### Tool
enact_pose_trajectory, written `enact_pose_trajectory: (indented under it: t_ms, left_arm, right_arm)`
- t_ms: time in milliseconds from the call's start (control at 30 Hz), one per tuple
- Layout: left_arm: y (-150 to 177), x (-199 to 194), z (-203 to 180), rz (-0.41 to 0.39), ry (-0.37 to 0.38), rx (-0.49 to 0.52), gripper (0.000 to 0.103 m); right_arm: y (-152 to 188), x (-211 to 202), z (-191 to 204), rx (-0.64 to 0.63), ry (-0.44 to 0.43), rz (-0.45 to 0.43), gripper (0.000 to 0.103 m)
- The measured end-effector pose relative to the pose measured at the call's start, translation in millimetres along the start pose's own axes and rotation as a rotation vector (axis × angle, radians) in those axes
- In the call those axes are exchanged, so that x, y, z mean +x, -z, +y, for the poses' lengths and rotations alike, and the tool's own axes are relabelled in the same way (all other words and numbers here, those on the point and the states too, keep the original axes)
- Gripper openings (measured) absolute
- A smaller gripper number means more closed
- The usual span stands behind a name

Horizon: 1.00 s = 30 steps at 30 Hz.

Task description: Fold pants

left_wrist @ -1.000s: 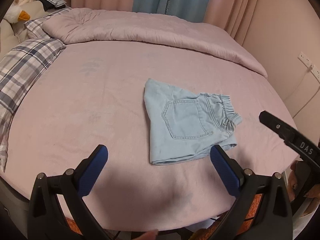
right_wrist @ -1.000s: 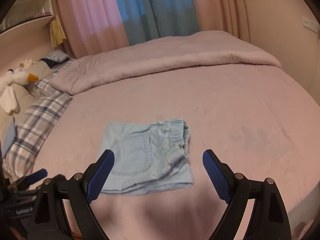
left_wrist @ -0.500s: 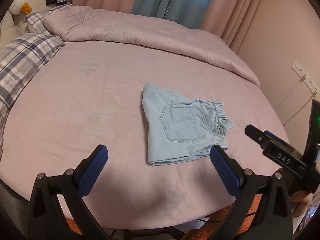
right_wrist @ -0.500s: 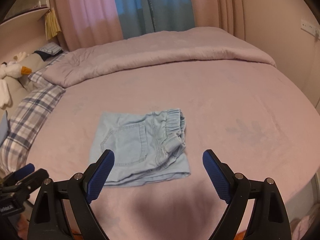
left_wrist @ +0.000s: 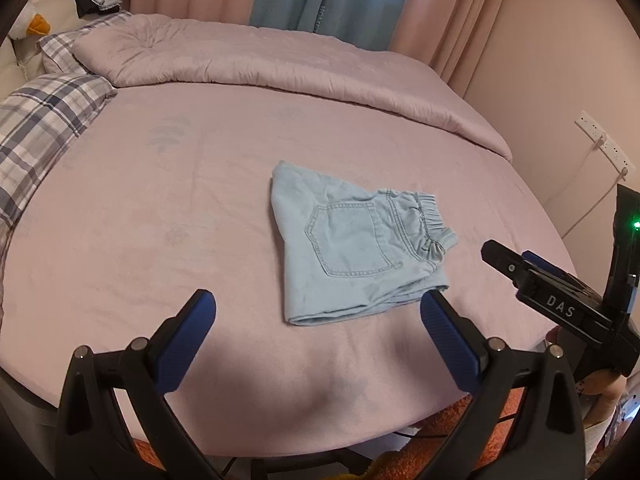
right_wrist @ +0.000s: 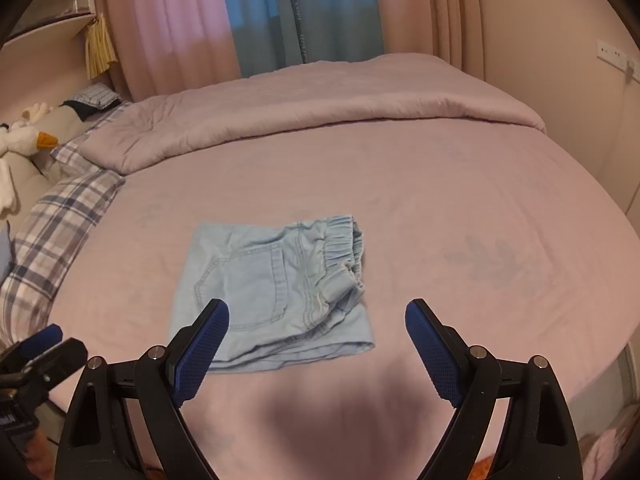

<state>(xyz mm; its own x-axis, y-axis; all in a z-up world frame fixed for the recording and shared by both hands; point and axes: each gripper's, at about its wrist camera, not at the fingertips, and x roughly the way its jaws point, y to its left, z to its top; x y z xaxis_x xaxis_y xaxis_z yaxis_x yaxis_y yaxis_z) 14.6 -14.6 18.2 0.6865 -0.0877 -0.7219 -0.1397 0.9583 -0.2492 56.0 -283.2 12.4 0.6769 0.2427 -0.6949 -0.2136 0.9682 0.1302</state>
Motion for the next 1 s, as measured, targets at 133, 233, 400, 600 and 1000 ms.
enact_pose_trajectory:
  t_ms: [133,233,400,600,1000]
  left_arm:
    - [0.3,-0.6,-0.4,-0.001,-0.008,0.003,0.102]
    - [-0.6,-1.3,0.4,-0.007,-0.011,-0.002,0.102]
    - [0.9,-1.8,-0.9,-0.007,-0.015,0.004,0.102]
    - [3.1,-0.6,-4.7,-0.002,-0.048,0.02,0.102]
    - [3.8,-2.1,-6.8,-0.002,-0.036,0.014,0.102]
  right_arm:
    - [0.5,0.8,-0.4,-0.001,0.006,0.005,0.089]
    - [0.5,1.0,0.0,-0.001,0.009,0.006,0.089]
    - [2.4,2.0,0.4,0.0,0.011,0.012,0.089]
    - [3.3,0.3,2.6,-0.012,0.029,0.008,0.089]
    - [4.2,1.2,2.0,-0.017,0.04,0.01,0.09]
